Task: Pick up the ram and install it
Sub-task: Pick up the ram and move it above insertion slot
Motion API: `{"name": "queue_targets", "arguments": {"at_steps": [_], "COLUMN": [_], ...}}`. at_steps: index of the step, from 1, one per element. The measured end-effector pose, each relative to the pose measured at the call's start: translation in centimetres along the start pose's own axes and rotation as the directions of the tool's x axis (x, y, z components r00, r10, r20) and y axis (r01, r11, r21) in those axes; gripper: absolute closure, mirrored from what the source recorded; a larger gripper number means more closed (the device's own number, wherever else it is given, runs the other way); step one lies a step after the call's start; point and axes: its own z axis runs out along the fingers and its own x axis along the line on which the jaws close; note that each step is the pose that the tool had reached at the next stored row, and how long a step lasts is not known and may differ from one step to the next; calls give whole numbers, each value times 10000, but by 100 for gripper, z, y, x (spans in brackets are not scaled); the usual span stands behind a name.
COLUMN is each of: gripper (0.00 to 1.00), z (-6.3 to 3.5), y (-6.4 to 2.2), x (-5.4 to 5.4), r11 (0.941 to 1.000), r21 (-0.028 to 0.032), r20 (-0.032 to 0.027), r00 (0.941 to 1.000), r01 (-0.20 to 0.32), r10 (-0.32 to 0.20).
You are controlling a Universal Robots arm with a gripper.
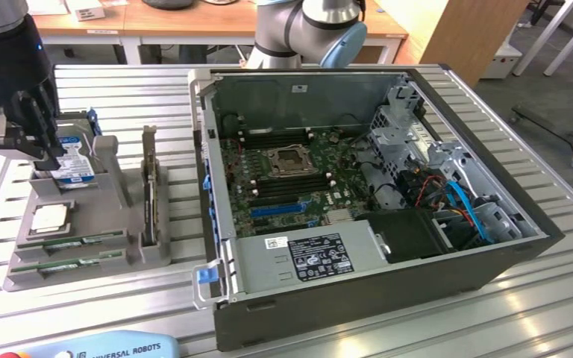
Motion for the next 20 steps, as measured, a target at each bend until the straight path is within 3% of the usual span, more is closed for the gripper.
{"name": "queue_targets", "arguments": {"at_steps": [14,20], "gripper": [71,71], "z": [189,201], "y": [-8,-9], "x": [4,5], "r11": [10000,10000], "r21": [0,0], "r20": [-7,-9], "r00": [10000,10000], "r01": [-1,-1], "r10": [1,1]}}
